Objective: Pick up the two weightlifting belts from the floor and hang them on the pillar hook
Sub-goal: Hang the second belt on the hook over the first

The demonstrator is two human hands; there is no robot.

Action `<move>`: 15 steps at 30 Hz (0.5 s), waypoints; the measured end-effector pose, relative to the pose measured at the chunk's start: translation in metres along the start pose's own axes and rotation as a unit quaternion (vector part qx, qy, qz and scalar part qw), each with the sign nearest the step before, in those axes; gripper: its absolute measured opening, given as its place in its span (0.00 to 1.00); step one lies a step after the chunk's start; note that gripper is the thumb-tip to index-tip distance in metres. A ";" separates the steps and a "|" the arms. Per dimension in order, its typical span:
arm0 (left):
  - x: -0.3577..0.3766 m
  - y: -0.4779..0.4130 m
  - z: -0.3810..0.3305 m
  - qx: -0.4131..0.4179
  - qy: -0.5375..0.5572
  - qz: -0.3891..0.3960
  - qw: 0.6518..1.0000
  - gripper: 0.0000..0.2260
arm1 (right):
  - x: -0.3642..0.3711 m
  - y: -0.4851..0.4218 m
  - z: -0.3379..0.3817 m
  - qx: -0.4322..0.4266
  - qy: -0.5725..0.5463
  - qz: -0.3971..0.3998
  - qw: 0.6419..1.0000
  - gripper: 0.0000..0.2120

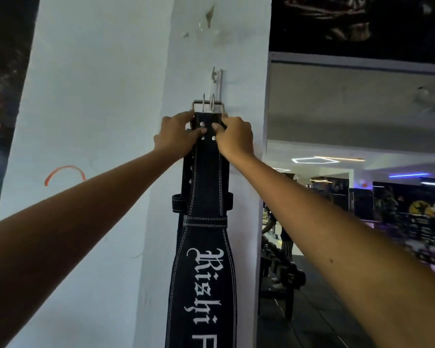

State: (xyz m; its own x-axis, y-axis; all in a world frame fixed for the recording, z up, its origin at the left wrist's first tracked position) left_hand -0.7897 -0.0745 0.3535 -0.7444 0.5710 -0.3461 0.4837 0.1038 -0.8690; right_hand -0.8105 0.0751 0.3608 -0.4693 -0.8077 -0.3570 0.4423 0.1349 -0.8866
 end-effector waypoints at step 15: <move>0.029 0.128 0.013 0.058 -0.166 0.110 0.978 0.24 | 0.040 0.110 0.001 -0.019 0.161 0.093 0.982 0.25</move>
State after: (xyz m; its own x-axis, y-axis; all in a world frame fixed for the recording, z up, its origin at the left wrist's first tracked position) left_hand -0.7552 -0.0555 0.2274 -0.7465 0.2705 -0.6079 0.6073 -0.0963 -0.7886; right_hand -0.7804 0.0571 0.2494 -0.6031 -0.5452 -0.5822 0.5167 0.2890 -0.8059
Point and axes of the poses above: each hand's wrist, its own y-axis away from the middle knuckle, its own x-axis out of the palm, z = x × y, the point moved 9 cm from there along -y, towards the middle knuckle, and after that the axes turned 8 degrees about z, right-handed, at the moved point
